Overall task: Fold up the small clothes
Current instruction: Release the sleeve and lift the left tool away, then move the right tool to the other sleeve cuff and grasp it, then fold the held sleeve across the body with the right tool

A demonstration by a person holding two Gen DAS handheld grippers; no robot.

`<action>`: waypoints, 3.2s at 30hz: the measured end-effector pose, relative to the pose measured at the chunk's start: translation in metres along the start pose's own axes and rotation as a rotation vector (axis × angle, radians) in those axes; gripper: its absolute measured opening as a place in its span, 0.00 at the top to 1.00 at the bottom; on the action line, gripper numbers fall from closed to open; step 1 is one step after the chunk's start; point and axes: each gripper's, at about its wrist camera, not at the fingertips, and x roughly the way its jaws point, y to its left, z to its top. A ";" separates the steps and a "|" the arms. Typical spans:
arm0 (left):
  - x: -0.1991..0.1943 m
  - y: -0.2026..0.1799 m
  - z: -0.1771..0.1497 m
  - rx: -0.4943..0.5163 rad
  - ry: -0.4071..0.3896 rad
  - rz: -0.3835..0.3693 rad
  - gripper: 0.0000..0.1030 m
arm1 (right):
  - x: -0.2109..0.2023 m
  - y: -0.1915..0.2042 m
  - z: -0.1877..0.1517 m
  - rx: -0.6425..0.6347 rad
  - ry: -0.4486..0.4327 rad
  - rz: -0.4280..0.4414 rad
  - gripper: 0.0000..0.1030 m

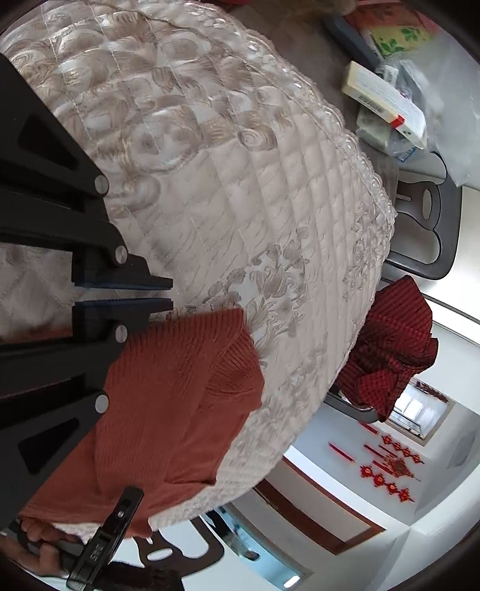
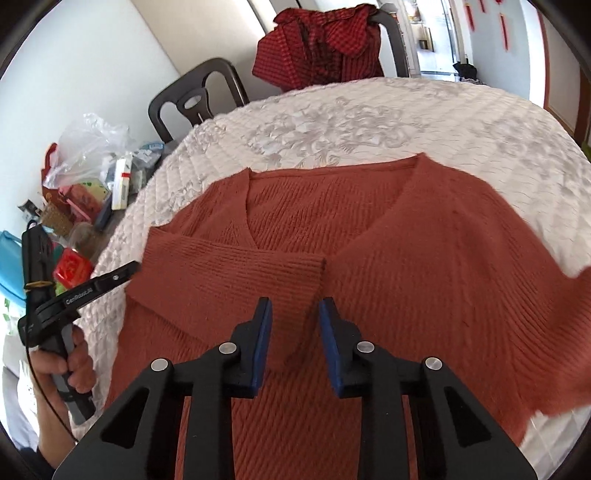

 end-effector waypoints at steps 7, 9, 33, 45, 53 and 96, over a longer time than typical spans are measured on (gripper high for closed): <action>-0.018 -0.039 0.012 0.142 -0.063 -0.052 0.94 | 0.011 0.005 0.015 -0.028 -0.004 -0.020 0.73; -0.007 -0.052 0.015 0.181 -0.037 -0.052 0.94 | 0.021 0.002 0.023 -0.024 -0.007 -0.027 0.76; -0.047 -0.075 -0.062 0.309 -0.001 0.000 0.52 | -0.076 -0.003 -0.066 -0.016 -0.112 -0.051 0.58; -0.042 -0.101 -0.087 0.360 0.040 -0.007 0.49 | -0.121 -0.066 -0.114 0.184 -0.156 -0.123 0.53; -0.034 -0.106 -0.080 0.373 0.021 0.001 0.49 | -0.142 -0.124 -0.116 0.364 -0.231 -0.156 0.53; -0.014 -0.102 -0.076 0.353 0.055 -0.033 0.41 | -0.010 0.003 -0.001 0.068 -0.047 0.164 0.92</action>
